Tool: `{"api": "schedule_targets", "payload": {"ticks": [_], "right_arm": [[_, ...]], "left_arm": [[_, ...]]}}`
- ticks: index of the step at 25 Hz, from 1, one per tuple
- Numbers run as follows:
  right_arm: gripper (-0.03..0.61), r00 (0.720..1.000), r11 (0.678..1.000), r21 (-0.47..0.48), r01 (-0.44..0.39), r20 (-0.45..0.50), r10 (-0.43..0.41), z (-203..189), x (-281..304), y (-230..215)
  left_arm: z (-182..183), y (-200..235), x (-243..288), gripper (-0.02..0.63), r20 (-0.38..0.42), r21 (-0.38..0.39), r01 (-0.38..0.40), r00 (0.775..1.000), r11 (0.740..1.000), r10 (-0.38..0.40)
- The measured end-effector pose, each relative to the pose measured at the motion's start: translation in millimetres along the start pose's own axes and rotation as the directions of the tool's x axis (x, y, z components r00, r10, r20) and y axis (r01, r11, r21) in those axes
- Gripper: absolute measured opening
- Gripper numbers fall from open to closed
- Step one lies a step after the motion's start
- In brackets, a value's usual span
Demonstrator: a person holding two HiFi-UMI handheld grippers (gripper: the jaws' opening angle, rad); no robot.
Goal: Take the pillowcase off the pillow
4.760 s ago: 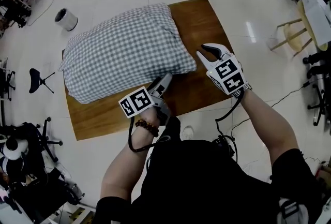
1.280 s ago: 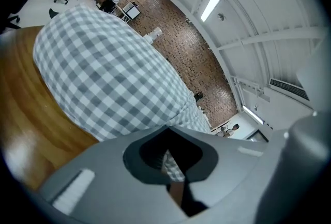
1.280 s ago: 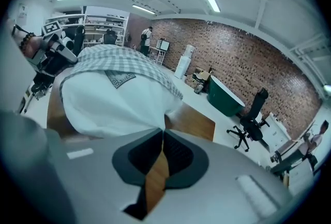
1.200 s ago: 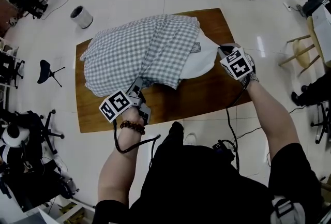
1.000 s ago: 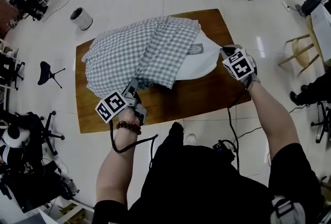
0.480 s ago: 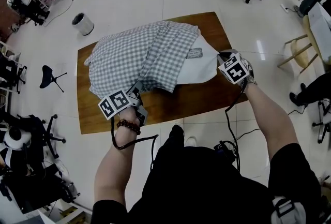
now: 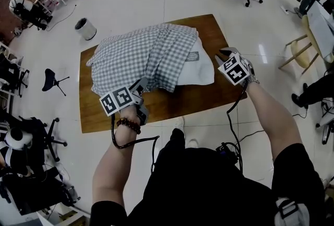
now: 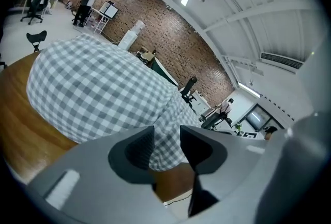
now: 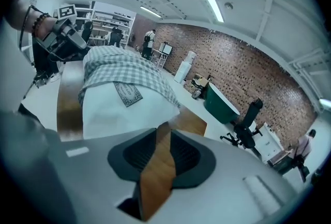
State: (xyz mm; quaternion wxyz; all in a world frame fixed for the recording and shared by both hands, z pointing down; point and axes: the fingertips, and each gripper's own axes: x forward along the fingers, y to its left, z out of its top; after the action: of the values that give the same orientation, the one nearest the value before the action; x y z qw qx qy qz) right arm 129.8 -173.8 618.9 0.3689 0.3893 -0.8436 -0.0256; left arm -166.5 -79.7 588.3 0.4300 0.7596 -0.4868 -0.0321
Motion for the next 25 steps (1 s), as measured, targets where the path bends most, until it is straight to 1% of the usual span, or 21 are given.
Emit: {"api": "schedule_targets", "payload": {"ticks": [6, 10, 14, 20, 25], "right_arm": [[0.11, 1.0, 1.0, -0.017, 0.0, 0.028, 0.001, 12.0, -19.2, 3.3], [0.118, 0.999, 1.0, -0.021, 0.003, 0.04, -0.003, 21.6, -25.6, -0.5], [0.124, 0.999, 1.0, -0.025, 0.012, 0.044, -0.011, 38.5, -26.8, -6.3], [0.14, 0.999, 1.0, 0.002, 0.015, 0.046, -0.015, 64.9, -19.6, -12.8], [0.147, 0.997, 0.999, 0.025, -0.026, 0.071, 0.024, 88.9, -11.1, -8.5]], "left_arm": [[9.2, -28.3, -5.2, 0.167, -0.025, 0.107, 0.021, 1.0, 0.994, -0.019], [26.4, -50.8, -4.8, 0.17, -0.043, 0.184, 0.04, 0.999, 0.982, -0.033], [49.5, -66.5, -2.4, 0.172, -0.076, 0.254, 0.063, 0.996, 0.965, -0.045], [99.5, -81.3, 2.3, 0.176, -0.143, 0.364, 0.108, 0.988, 0.925, -0.059], [140.1, -95.7, 4.2, 0.181, -0.211, 0.461, 0.17, 0.974, 0.871, -0.079]]}}
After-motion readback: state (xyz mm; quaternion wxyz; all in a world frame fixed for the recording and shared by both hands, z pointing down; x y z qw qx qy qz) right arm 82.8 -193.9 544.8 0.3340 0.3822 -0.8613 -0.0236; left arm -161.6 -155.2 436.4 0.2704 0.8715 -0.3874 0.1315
